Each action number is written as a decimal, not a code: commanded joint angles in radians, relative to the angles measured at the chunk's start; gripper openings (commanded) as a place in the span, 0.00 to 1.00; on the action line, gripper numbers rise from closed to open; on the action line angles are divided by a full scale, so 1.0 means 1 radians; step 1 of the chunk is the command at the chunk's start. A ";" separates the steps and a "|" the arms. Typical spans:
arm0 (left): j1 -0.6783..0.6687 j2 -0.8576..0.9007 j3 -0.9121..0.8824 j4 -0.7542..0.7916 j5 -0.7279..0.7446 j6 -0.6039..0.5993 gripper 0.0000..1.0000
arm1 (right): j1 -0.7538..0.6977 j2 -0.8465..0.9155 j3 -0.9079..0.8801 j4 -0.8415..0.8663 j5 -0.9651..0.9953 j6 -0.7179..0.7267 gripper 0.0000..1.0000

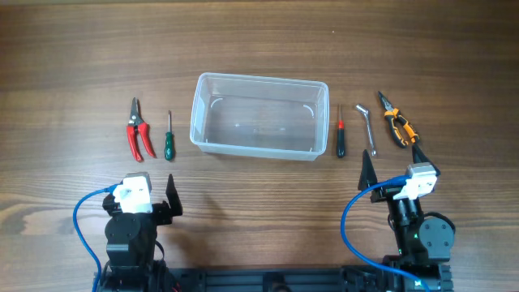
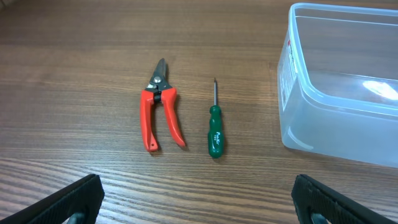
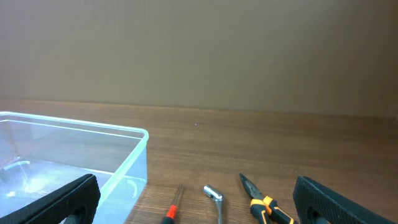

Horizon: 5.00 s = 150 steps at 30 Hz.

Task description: Pack container

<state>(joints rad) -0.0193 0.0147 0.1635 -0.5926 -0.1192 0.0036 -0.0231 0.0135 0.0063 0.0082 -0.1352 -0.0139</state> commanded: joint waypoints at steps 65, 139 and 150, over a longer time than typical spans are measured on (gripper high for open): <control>0.006 -0.009 -0.009 0.001 -0.006 0.018 1.00 | 0.003 -0.009 -0.001 0.005 -0.016 -0.010 1.00; 0.006 -0.009 -0.009 0.001 -0.006 0.018 1.00 | 0.003 0.018 0.048 -0.045 0.046 0.065 1.00; 0.006 -0.009 -0.009 0.001 -0.006 0.018 1.00 | 0.003 0.713 0.612 -0.303 0.056 0.050 1.00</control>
<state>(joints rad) -0.0193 0.0139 0.1631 -0.5930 -0.1192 0.0036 -0.0231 0.5041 0.4202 -0.1944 -0.0517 0.0250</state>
